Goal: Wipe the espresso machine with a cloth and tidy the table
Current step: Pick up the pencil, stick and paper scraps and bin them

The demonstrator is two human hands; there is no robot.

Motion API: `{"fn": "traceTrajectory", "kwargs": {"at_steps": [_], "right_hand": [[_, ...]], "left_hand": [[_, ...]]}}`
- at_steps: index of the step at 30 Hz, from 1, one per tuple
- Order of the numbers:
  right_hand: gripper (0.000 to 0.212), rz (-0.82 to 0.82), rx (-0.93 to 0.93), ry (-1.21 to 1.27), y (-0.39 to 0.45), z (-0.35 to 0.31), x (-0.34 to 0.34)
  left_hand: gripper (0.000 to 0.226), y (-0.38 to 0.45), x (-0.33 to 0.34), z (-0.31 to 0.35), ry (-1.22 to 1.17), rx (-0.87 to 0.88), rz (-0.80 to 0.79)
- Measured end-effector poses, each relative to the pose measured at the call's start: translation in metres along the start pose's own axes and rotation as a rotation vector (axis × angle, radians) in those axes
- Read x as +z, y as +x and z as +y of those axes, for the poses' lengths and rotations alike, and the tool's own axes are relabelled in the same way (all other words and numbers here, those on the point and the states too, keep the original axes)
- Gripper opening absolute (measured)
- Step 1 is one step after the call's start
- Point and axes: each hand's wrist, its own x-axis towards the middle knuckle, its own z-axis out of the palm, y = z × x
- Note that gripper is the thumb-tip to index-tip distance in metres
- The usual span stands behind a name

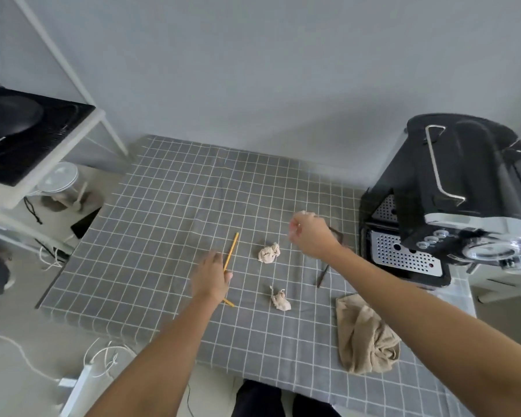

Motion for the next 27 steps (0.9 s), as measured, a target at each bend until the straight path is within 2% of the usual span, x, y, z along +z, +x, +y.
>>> {"fn": "traceTrajectory", "kwargs": {"at_steps": [3,7,10,13,17,18,21,22,24,25,27], "right_hand": [[0.025,-0.109,0.047,-0.060,0.007,0.003,0.039],[0.051,-0.131,-0.003,-0.099,0.019,0.002,0.077],[0.065,-0.199,-0.099,-0.303,0.027,0.004,0.103],[0.064,-0.198,-0.115,-0.370,0.031,0.010,0.124],[0.052,-0.072,-0.203,-0.327,0.027,0.020,0.131],[0.048,-0.032,-0.218,-0.260,0.025,0.025,0.131],[0.023,0.133,-0.176,-0.016,0.013,0.043,0.122],[0.015,0.203,-0.150,0.048,0.008,0.049,0.115],[0.013,0.373,-0.068,0.144,0.000,0.061,0.101],[0.014,0.461,0.007,0.189,-0.004,0.067,0.094],[0.013,0.586,0.205,0.277,-0.009,0.080,0.083]], "left_hand": [[0.025,-0.001,0.010,-0.007,0.004,0.020,0.094],[0.008,0.001,0.013,-0.005,0.005,-0.015,0.184],[0.009,0.003,0.016,0.001,0.065,-0.082,0.138],[0.009,0.003,0.018,0.006,0.108,-0.129,0.038],[0.007,0.004,0.020,0.004,-0.094,-0.144,0.054],[0.004,0.004,0.021,0.003,-0.160,-0.097,0.071],[0.017,-0.001,0.014,0.014,-0.394,0.045,0.080],[0.017,-0.004,0.013,0.020,-0.469,0.099,0.083],[0.017,-0.012,0.012,0.037,-0.527,0.213,0.110],[0.028,-0.016,0.016,0.046,-0.513,0.271,0.085],[0.049,-0.022,0.021,0.062,-0.510,0.326,-0.068]]}}
